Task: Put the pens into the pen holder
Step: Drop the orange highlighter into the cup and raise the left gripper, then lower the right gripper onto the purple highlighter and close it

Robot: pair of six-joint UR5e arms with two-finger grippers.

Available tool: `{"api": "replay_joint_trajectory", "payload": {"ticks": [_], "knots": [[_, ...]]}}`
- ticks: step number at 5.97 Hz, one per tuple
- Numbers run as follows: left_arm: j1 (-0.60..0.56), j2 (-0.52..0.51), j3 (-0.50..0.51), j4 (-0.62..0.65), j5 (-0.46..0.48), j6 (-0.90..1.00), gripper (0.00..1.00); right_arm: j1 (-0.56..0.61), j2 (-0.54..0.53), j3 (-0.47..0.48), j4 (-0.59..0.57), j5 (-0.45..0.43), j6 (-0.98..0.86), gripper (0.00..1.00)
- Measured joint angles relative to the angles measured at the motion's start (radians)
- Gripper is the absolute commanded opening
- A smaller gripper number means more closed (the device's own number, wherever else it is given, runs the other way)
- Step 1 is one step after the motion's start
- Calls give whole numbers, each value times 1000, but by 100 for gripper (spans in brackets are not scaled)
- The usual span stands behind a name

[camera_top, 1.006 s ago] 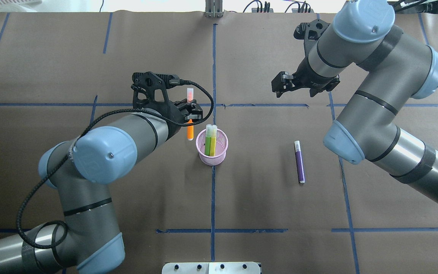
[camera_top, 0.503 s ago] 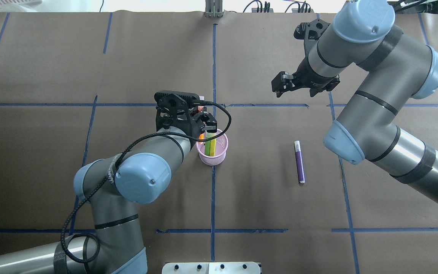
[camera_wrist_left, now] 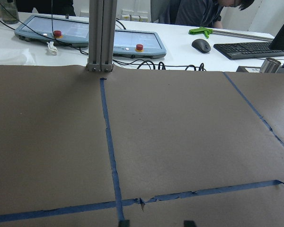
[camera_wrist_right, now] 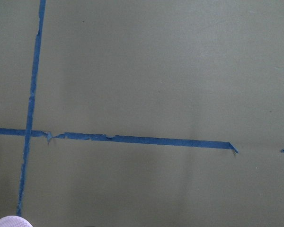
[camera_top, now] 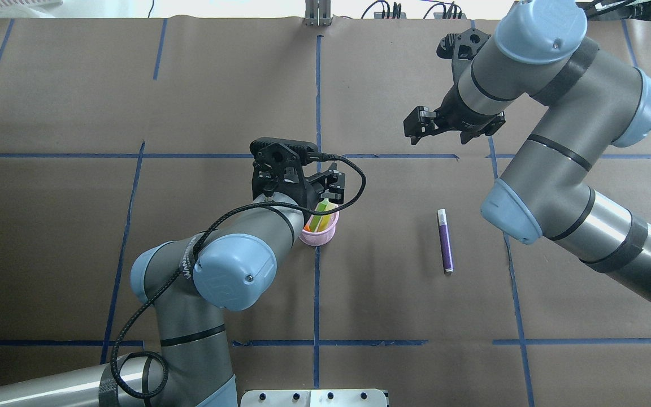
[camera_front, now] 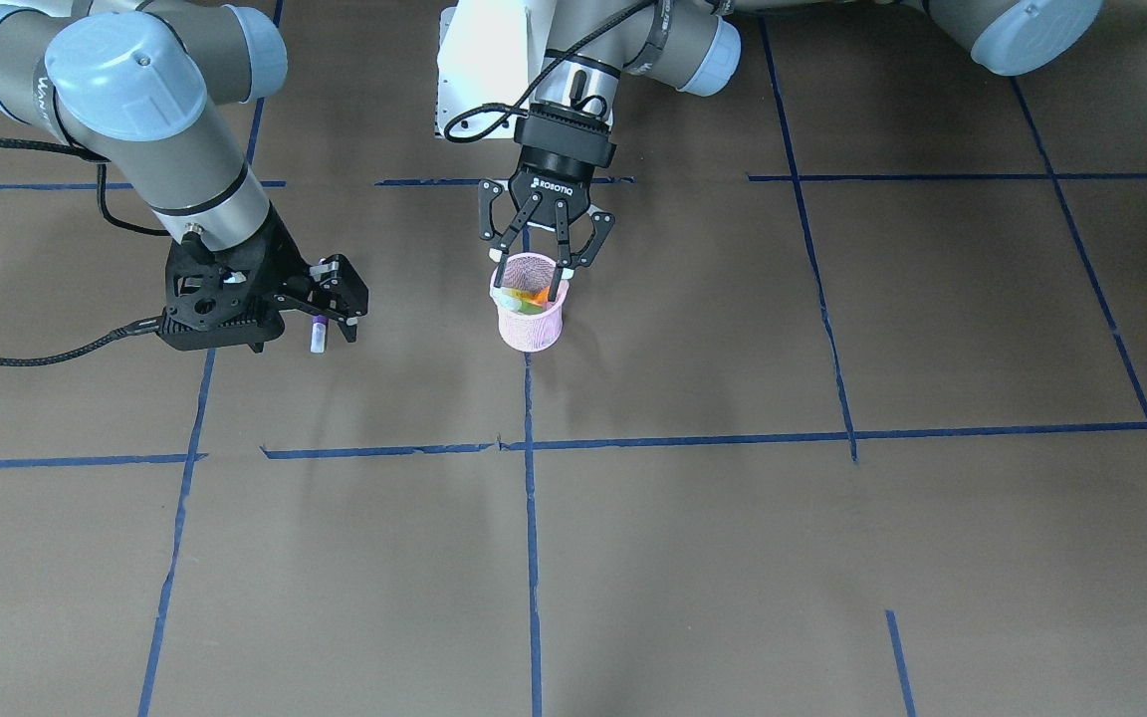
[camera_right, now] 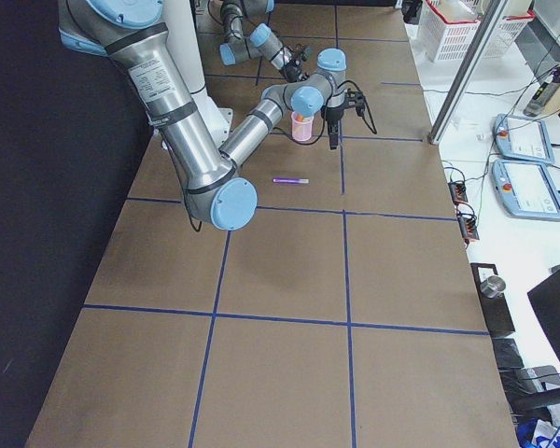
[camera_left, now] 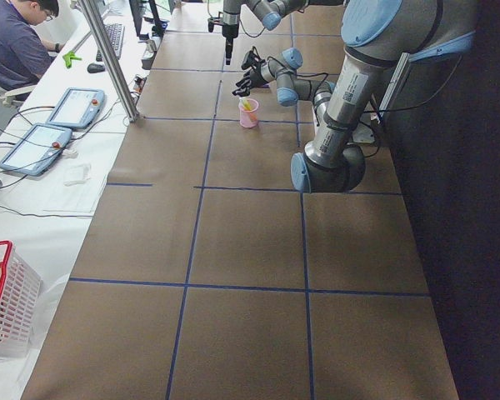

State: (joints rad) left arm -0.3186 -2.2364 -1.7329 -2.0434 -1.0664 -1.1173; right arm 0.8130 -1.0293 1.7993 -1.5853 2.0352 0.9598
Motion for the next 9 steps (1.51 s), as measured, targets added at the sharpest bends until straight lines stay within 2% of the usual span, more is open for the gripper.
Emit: {"api": "replay_joint_trajectory", "payload": {"ticks": [1,2,3,4,5,6,7,9], "knots": [[-15,3,-16,8,-86,14,100,0,-1,0,0,0,-1,100],[-56,18,-33,46,-227,29,100,1,-8,1,4,0,-1,100],[-124,37,-57,151,-402,35,100,-2,-38,2,44,-2,6,100],[-222,46,-80,298,-616,68,100,-19,-80,0,118,-23,24,100],[-317,63,-103,418,-790,149,100,-61,-108,-13,170,-66,44,99],[-377,88,-126,483,-881,226,100,-116,-118,-36,187,-112,61,93],[-404,105,-138,506,-913,263,100,-165,-129,-63,192,-145,77,87],[-413,112,-143,513,-924,277,100,-203,-168,-88,194,-156,83,69]]}}
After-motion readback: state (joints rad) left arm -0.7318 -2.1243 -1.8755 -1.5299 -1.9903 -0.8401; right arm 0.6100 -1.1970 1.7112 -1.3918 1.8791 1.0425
